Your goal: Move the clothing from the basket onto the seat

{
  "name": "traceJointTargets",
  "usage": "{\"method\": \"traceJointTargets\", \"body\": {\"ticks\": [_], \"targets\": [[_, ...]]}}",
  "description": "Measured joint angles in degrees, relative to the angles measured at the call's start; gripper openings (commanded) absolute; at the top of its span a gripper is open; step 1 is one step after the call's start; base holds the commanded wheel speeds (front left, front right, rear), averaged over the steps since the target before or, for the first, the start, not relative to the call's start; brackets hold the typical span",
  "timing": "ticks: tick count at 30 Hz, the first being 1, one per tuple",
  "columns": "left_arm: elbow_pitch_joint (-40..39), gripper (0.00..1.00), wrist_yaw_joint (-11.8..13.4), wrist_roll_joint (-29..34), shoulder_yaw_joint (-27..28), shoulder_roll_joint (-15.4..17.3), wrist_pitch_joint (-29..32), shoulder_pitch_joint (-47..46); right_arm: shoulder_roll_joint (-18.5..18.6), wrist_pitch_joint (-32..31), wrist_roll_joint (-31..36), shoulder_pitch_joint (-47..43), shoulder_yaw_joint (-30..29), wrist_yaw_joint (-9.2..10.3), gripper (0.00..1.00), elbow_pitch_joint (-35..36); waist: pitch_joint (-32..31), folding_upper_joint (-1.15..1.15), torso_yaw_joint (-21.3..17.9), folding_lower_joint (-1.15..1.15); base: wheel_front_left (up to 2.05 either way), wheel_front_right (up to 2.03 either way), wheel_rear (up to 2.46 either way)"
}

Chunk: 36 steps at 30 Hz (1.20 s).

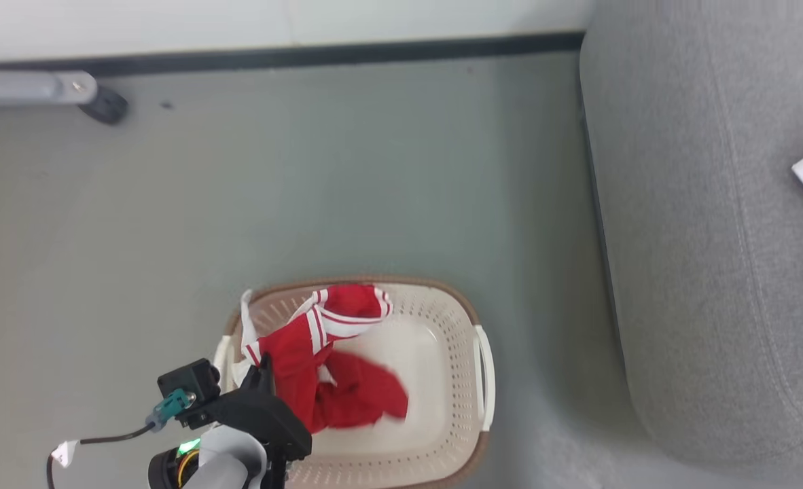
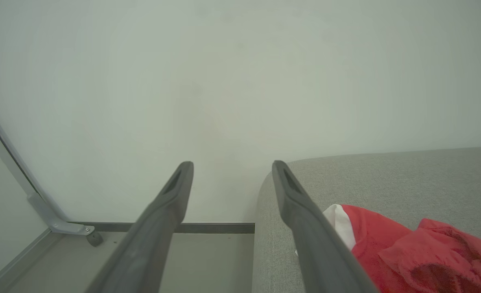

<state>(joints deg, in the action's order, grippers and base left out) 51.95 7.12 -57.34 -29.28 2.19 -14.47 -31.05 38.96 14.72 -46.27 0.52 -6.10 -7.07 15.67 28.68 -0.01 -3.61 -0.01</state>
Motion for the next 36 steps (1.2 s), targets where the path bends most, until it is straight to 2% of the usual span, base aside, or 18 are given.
{"method": "traceJointTargets", "body": {"ticks": [12,13,20,28,36], "targets": [[-9.8,0.00,0.0,17.5,10.8,-0.1,0.0,7.3,-4.7,0.0,4.0,-1.1,5.1,0.00,1.00,-4.8,-10.2,0.00,2.5,0.00,0.00,0.00,0.00],[-9.8,0.00,0.0,17.5,10.8,-0.1,0.0,7.3,-4.7,0.0,4.0,-1.1,5.1,0.00,1.00,-4.8,-10.2,0.00,2.5,0.00,0.00,0.00,0.00],[-21.4,0.00,0.0,29.4,15.5,-0.1,0.0,11.6,-7.5,0.0,6.1,-1.9,8.5,0.00,1.00,-6.1,-15.8,0.00,3.6,0.00,0.00,0.00,0.00],[-35.7,0.00,0.0,40.1,16.7,0.0,0.0,15.2,-10.0,0.0,8.2,-2.5,12.4,0.01,1.00,-7.6,-20.9,0.00,4.3,0.00,0.00,0.00,0.00],[-45.9,0.00,0.0,44.6,13.0,0.0,0.0,15.3,-11.7,0.0,10.4,-2.5,16.8,0.01,1.00,-8.7,-24.4,0.00,4.9,0.00,0.00,0.00,0.00]]}}
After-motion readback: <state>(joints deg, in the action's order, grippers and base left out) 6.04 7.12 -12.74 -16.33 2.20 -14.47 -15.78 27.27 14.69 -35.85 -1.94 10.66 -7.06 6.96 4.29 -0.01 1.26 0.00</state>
